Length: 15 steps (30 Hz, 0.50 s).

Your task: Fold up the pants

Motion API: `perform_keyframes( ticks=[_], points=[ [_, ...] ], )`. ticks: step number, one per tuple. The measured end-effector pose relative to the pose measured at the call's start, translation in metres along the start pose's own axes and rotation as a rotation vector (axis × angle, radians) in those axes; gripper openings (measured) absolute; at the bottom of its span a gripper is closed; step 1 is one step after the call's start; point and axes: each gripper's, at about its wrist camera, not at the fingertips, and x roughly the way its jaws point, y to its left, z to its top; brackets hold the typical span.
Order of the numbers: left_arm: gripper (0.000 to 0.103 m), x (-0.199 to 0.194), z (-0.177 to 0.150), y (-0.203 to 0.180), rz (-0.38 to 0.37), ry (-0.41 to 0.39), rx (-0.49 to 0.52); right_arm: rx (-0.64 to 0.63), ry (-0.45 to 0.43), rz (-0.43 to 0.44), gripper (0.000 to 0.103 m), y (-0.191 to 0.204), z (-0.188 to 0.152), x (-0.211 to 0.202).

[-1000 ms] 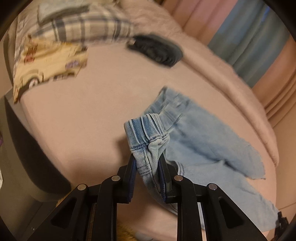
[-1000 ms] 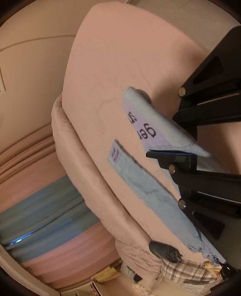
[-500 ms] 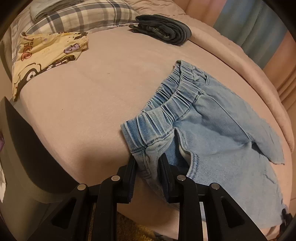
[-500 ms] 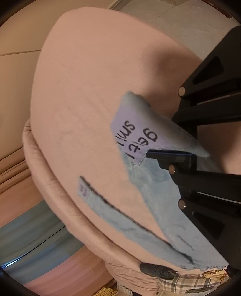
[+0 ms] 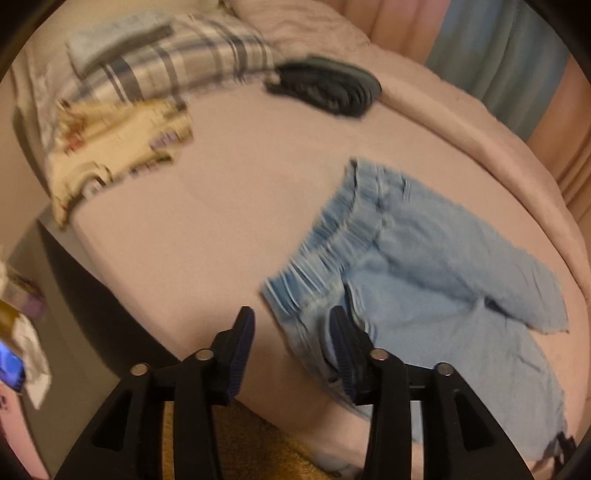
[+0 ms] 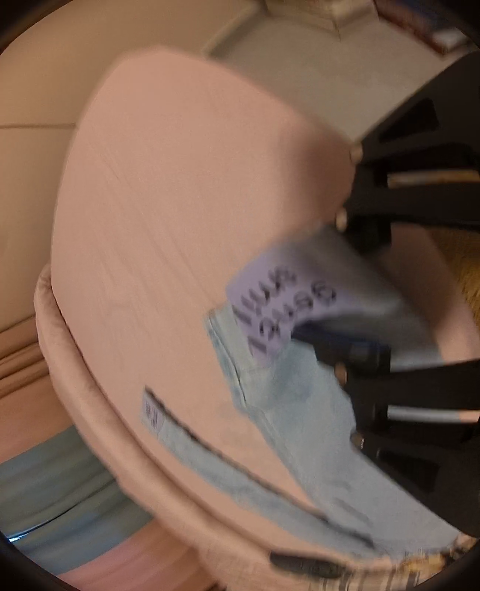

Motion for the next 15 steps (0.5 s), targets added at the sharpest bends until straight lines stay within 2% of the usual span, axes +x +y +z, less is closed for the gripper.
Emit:
perform_keyframes(
  ticks=[1,2,3,5,7,8,10,13,15],
  points=[
    [0.058,-0.006,0.003,-0.001,0.007,-0.021,0.001,-0.016,-0.019,-0.055,0.056,0.001,0.002,-0.006],
    [0.063,-0.012,0.006,-0.003,0.004,-0.046,0.001,-0.036,-0.049,-0.117,0.057,0.004,0.005,-0.013],
    [0.064,-0.019,0.010,-0.006,-0.014,-0.070,0.002,-0.048,-0.072,-0.155,0.057,0.006,0.008,-0.020],
    [0.065,-0.025,0.017,-0.018,-0.092,-0.095,0.015,-0.046,-0.088,-0.154,0.057,0.011,0.016,-0.032],
    [0.065,-0.022,0.024,-0.032,-0.175,-0.090,0.033,-0.042,-0.101,-0.098,0.063,0.022,0.024,-0.043],
    [0.065,-0.017,0.026,-0.045,-0.215,-0.071,0.049,-0.046,-0.109,-0.042,0.070,0.032,0.030,-0.047],
    [0.065,-0.006,0.027,-0.067,-0.277,-0.048,0.092,-0.055,-0.110,0.051,0.074,0.053,0.042,-0.047],
    [0.065,0.019,0.021,-0.102,-0.342,0.014,0.145,-0.061,-0.059,0.188,0.077,0.103,0.064,-0.034],
    [0.065,0.041,0.015,-0.119,-0.353,0.075,0.169,-0.052,0.004,0.250,0.077,0.142,0.079,-0.013]
  ],
)
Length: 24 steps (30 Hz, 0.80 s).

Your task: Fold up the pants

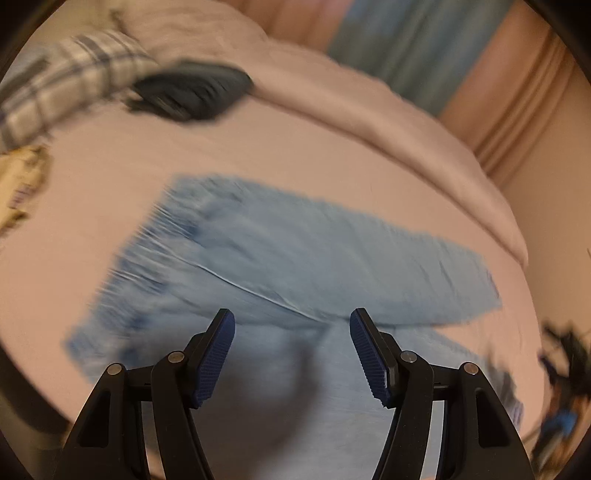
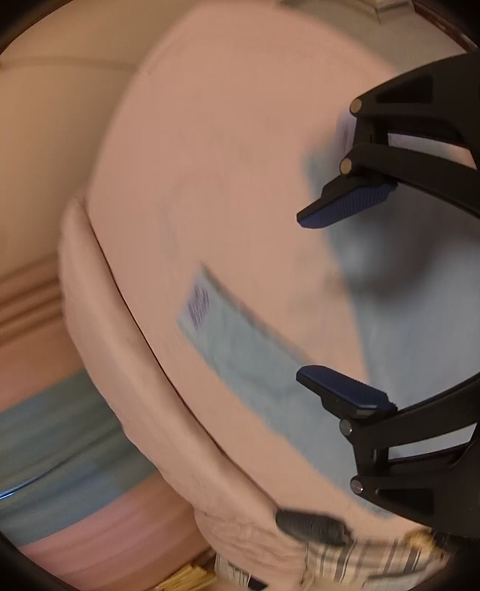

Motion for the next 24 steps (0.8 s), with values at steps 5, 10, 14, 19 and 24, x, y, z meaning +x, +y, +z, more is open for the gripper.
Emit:
perform_keyframes(
  ticks=[5,10,14,19,24],
  points=[
    [0.064,0.052,-0.016,-0.003,0.075,0.120,0.005,0.129,0.203,0.104,0.077,0.072,0.024,0.094],
    [0.064,0.052,-0.025,0.004,0.090,0.101,0.007,0.076,0.163,-0.093,0.077,0.145,0.041,0.156],
    [0.064,0.050,-0.030,0.005,0.091,0.093,0.023,0.045,0.215,-0.198,0.076,0.171,0.047,0.212],
    [0.064,0.057,-0.028,-0.007,0.091,0.092,0.040,-0.161,0.199,-0.395,0.070,0.194,0.032,0.251],
    [0.064,0.056,-0.022,-0.006,0.065,0.096,0.021,-0.092,0.116,-0.291,0.011,0.164,0.032,0.223]
  ],
)
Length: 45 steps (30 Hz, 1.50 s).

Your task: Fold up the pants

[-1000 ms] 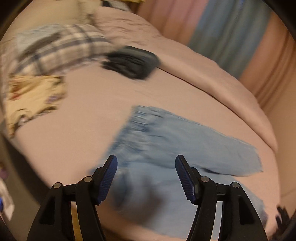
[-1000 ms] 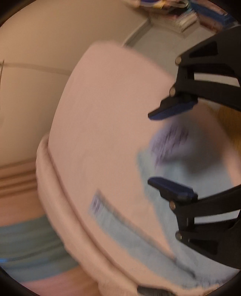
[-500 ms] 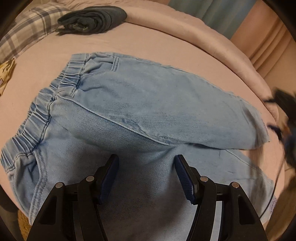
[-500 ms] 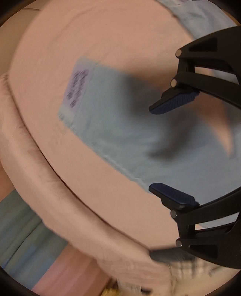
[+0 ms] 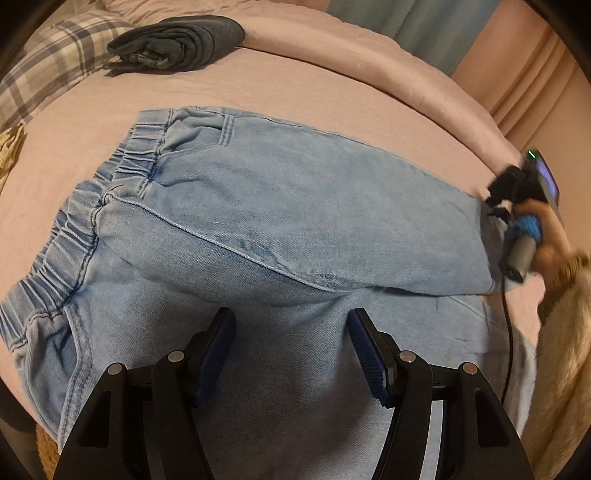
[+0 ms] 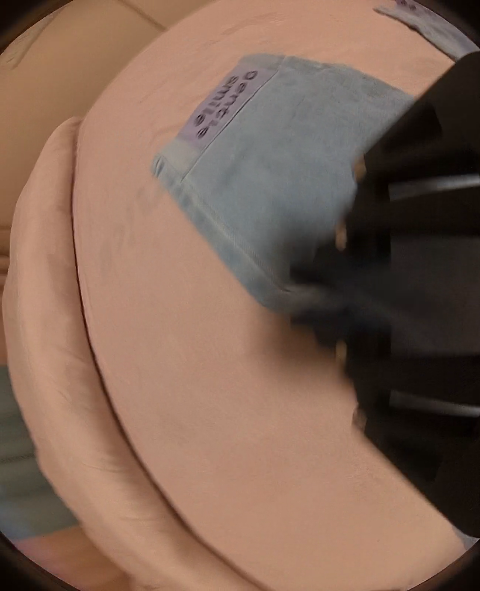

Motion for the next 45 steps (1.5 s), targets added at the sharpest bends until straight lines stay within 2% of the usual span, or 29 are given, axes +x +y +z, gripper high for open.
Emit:
perform_keyframes(
  ticks=[4,5,9,13,15,16,18,21,22,24,27,32,37,39,40,41,45],
  points=[
    [0.064,-0.008,0.006,0.011,-0.053,0.011,-0.065,0.160,-0.033,0.247,0.008,-0.051,-0.011,-0.026],
    [0.064,-0.013,0.008,0.014,-0.072,0.008,-0.088,0.214,-0.075,0.322,0.007,-0.067,-0.018,-0.042],
    [0.064,-0.043,0.019,0.020,-0.146,-0.054,-0.140,0.263,-0.225,0.495,0.007,-0.106,-0.058,-0.112],
    [0.066,-0.073,0.032,0.017,-0.228,-0.130,-0.162,0.288,-0.335,0.597,0.007,-0.149,-0.114,-0.162],
    [0.070,-0.074,0.040,0.015,-0.253,-0.123,-0.183,0.318,-0.353,0.640,0.007,-0.180,-0.150,-0.177],
    [0.070,-0.069,0.043,0.012,-0.253,-0.107,-0.188,0.330,-0.338,0.656,0.007,-0.186,-0.153,-0.171],
    [0.070,-0.058,0.048,0.007,-0.267,-0.072,-0.199,0.327,-0.286,0.655,0.007,-0.205,-0.165,-0.161],
    [0.070,-0.040,0.056,0.003,-0.289,-0.024,-0.229,0.262,-0.192,0.607,0.007,-0.216,-0.196,-0.152],
    [0.070,-0.033,0.062,0.003,-0.293,-0.017,-0.244,0.254,-0.176,0.608,0.007,-0.213,-0.196,-0.142],
    [0.070,-0.022,0.070,-0.003,-0.273,-0.009,-0.262,0.260,-0.126,0.590,0.007,-0.217,-0.207,-0.131],
    [0.071,0.001,0.083,-0.011,-0.187,0.044,-0.259,0.313,-0.068,0.624,0.007,-0.225,-0.208,-0.116],
    [0.071,0.028,0.106,-0.015,-0.121,0.073,-0.259,0.285,-0.081,0.632,0.007,-0.223,-0.207,-0.125],
    [0.070,0.054,0.119,-0.006,-0.153,0.133,-0.338,0.277,-0.068,0.640,0.007,-0.216,-0.205,-0.118],
    [0.052,0.054,0.120,0.001,-0.145,0.121,-0.382,0.277,-0.062,0.645,0.007,-0.212,-0.204,-0.116],
    [0.022,0.047,0.119,0.002,-0.142,0.097,-0.385,0.276,-0.059,0.648,0.007,-0.212,-0.204,-0.115],
    [0.015,0.040,0.118,0.001,-0.161,0.087,-0.369,0.274,-0.058,0.649,0.007,-0.212,-0.203,-0.116],
    [0.014,-0.027,0.094,0.006,-0.268,-0.026,-0.330,0.249,-0.090,0.654,0.007,-0.216,-0.196,-0.130]
  ],
)
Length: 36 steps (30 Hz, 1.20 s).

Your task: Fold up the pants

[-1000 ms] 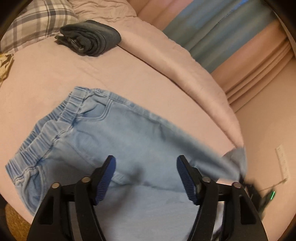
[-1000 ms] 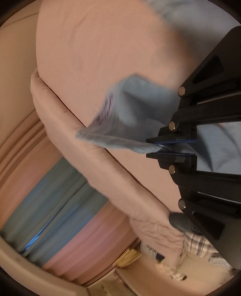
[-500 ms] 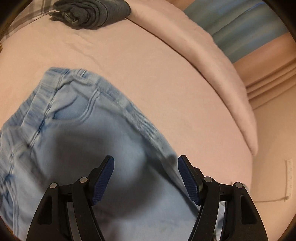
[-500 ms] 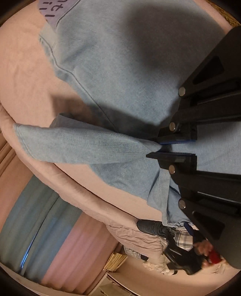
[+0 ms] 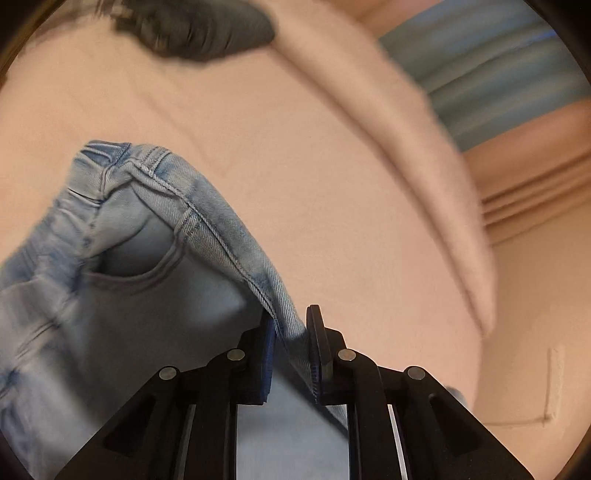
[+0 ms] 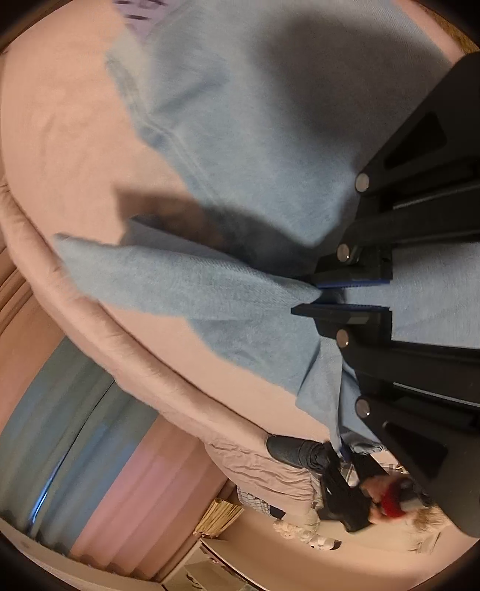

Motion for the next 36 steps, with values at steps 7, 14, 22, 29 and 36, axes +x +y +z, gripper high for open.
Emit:
perform_keyframes(
  ticks=[7,14,22,29,36],
  points=[
    [0.013,-0.117,-0.089,0.039,-0.181,-0.081,0.058,-0.072,-0.072,0.039,0.007,0.006,0.003,-0.066],
    [0.013,-0.071,-0.141,0.120,-0.018,0.076,-0.072,-0.087,0.084,-0.136,0.013,-0.033,-0.035,-0.054],
    [0.014,-0.077,-0.131,0.103,0.024,0.097,0.002,-0.157,-0.056,-0.224,0.064,-0.029,0.018,-0.043],
    [0.034,-0.105,-0.103,0.097,0.153,-0.080,0.016,-0.050,-0.052,-0.179,0.009,-0.055,0.068,-0.016],
    [0.011,-0.110,-0.103,0.104,0.196,-0.177,0.069,-0.157,-0.240,-0.136,0.009,-0.028,0.063,-0.087]
  ],
)
